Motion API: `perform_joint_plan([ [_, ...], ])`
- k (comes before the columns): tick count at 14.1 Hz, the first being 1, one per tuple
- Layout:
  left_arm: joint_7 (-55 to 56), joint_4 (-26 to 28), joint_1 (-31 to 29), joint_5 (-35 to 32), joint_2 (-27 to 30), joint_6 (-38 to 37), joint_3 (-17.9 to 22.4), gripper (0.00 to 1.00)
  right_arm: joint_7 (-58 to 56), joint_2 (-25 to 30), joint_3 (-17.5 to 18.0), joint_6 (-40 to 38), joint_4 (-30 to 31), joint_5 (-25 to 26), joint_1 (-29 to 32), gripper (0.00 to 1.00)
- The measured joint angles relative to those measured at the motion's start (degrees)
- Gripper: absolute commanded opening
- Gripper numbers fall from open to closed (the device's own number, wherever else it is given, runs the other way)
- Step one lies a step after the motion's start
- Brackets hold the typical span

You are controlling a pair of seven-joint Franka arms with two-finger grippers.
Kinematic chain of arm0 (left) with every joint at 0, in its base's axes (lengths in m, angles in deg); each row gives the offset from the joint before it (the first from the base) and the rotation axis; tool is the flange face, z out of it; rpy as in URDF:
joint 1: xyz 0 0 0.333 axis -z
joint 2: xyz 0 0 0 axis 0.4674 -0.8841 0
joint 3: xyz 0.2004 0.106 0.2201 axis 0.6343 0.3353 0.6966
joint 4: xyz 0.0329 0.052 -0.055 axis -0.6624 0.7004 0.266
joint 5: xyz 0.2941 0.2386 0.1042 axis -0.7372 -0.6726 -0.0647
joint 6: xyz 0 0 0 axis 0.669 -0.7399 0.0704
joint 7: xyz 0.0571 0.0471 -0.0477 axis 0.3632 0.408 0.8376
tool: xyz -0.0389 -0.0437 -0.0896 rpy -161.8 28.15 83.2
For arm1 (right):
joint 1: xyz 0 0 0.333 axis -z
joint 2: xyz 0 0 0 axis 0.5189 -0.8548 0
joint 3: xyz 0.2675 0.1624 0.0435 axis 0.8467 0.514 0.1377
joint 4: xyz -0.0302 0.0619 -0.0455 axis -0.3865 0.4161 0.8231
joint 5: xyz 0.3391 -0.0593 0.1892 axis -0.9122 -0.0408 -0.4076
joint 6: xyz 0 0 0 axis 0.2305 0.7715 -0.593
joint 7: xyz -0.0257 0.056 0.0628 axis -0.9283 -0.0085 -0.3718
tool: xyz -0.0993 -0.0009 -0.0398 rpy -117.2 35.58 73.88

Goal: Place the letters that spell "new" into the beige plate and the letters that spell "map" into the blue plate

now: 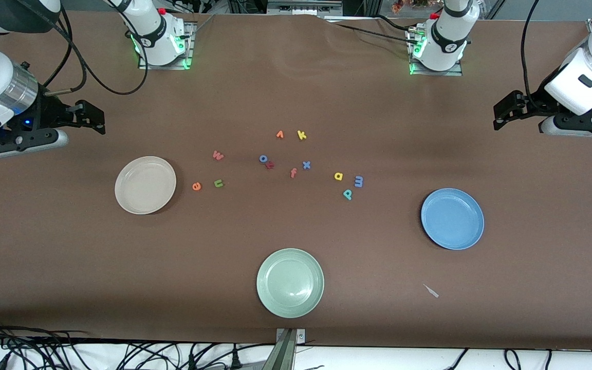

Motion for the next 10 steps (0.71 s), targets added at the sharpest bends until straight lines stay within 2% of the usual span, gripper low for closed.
perform_joint_plan([
  [10, 0.0, 0.0, 0.1, 0.0, 0.0, 0.0, -0.6, 1.00, 0.0, 0.0, 0.1, -0.1, 0.0, 0.2, 0.0, 1.00],
])
